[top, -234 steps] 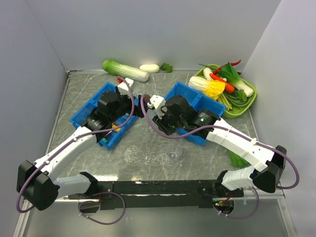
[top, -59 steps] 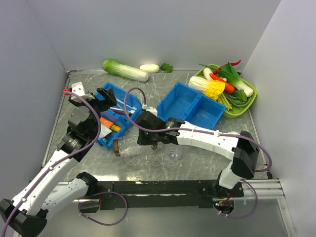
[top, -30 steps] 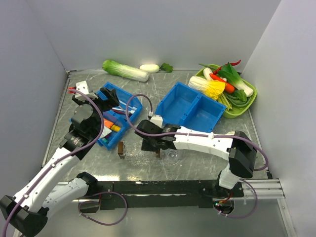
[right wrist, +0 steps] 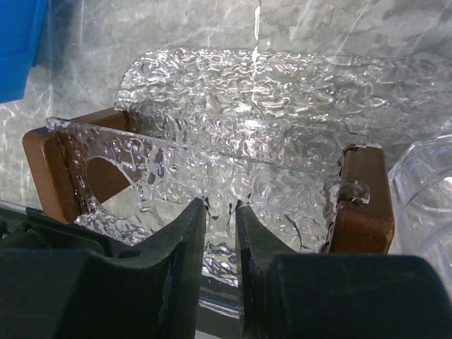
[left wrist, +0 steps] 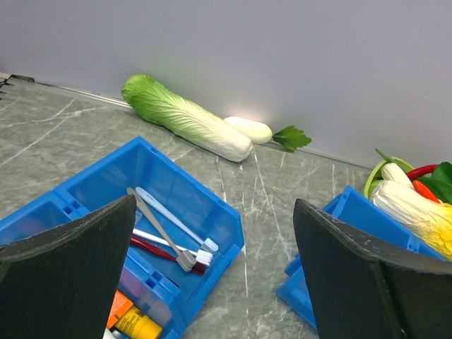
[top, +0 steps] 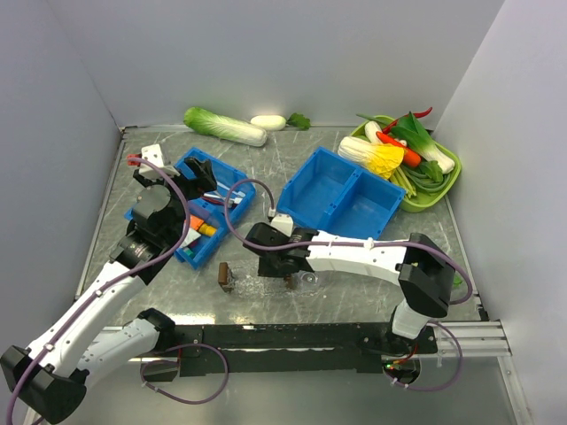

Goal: Prepare toiletry sets of a toothbrush and toothpaste on the tray

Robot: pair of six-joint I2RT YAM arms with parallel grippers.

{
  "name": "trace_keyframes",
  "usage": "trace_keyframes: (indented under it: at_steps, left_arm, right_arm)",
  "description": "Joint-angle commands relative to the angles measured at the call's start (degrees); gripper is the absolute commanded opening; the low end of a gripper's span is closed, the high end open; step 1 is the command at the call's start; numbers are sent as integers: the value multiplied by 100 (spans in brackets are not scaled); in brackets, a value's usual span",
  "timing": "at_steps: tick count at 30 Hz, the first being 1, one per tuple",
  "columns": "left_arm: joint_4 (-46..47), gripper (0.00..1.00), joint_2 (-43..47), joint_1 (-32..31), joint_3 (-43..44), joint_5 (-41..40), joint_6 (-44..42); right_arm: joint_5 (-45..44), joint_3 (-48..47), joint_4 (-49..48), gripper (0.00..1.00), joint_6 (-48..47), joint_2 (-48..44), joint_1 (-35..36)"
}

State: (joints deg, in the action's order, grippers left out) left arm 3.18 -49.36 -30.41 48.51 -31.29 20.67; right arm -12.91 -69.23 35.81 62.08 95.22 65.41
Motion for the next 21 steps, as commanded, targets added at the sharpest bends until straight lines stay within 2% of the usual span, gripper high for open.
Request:
trace_keyframes:
  at_steps: [1,21]
  left_arm:
    - [104,96,-12,18,71,79,-28]
    - [95,96,-65,18,62,149,-10]
  right_arm:
    - [-1,68,-338,0,-3,23,-37]
    - [-63,366,-373,0,-118,-83,-169]
